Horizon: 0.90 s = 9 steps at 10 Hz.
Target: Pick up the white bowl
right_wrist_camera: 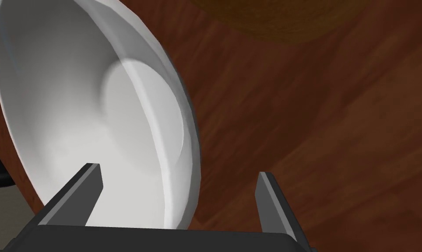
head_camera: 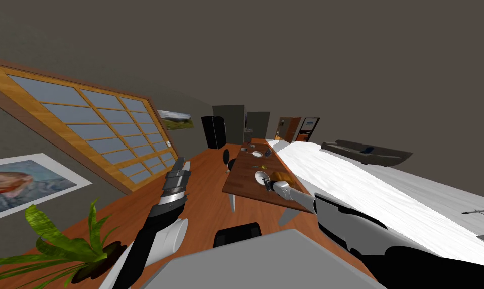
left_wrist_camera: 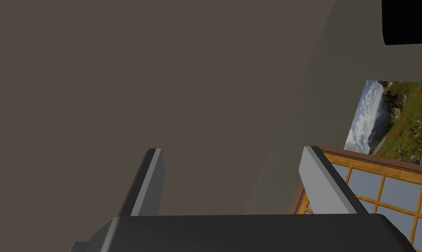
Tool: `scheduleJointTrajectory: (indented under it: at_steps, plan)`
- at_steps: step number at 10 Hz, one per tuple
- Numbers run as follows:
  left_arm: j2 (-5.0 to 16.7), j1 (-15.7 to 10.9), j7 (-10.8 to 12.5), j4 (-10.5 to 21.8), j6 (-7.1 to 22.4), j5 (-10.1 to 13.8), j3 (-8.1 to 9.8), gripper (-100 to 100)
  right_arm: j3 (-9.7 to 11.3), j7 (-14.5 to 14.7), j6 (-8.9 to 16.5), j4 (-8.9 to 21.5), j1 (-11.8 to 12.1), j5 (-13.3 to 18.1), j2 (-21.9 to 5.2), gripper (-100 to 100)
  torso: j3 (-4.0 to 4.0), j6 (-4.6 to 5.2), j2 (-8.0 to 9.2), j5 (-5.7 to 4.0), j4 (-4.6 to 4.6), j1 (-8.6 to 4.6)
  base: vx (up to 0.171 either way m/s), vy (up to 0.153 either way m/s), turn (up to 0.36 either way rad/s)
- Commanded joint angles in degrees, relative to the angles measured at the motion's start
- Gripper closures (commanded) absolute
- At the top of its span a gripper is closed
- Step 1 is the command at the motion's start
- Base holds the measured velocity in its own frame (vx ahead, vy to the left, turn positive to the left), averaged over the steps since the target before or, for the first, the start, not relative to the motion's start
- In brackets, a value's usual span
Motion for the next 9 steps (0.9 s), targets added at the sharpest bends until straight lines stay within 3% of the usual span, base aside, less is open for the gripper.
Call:
scheduleJointTrajectory:
  at_steps: [1,4,5,6,9]
  plan:
    - [0.0,0.0,0.0,0.0,0.0,0.0,0.0,0,0.5,-2.9,0.2,-0.8,0.4,1.9,-0.3,-100,0.0,0.0,0.0,0.0,0.0,0.0,-0.034,-0.013,0.022]
    - [0.0,0.0,0.0,0.0,0.0,0.0,0.0,0,0.5,-6.8,0.2,-0.8,0.4,1.9,-0.3,-100,-0.09,0.03,-0.17,0.03,-0.03,0.11,-0.001,0.005,-0.022]
    - [0.0,0.0,0.0,0.0,0.0,0.0,0.0,0,3.4,-9.0,2.9,0.3,-0.3,2.7,-2.1,-100,-0.11,0.03,-0.2,0.03,-0.04,0.11,-0.052,-0.025,0.348]
    - [0.0,0.0,0.0,0.0,0.0,0.0,0.0,0,4.4,-8.3,2.9,0.3,-0.3,1.8,-2.1,-100,-0.04,-0.04,-0.07,0.02,-0.01,0.02,-0.071,-0.03,0.274]
    - [0.0,0.0,0.0,0.0,0.0,0.0,0.01,0,4.4,-12.6,2.9,0.3,-0.3,2.7,-2.1,-100,-0.08,0.06,-0.12,0.0,-0.05,0.05,-0.014,-0.004,-0.01]
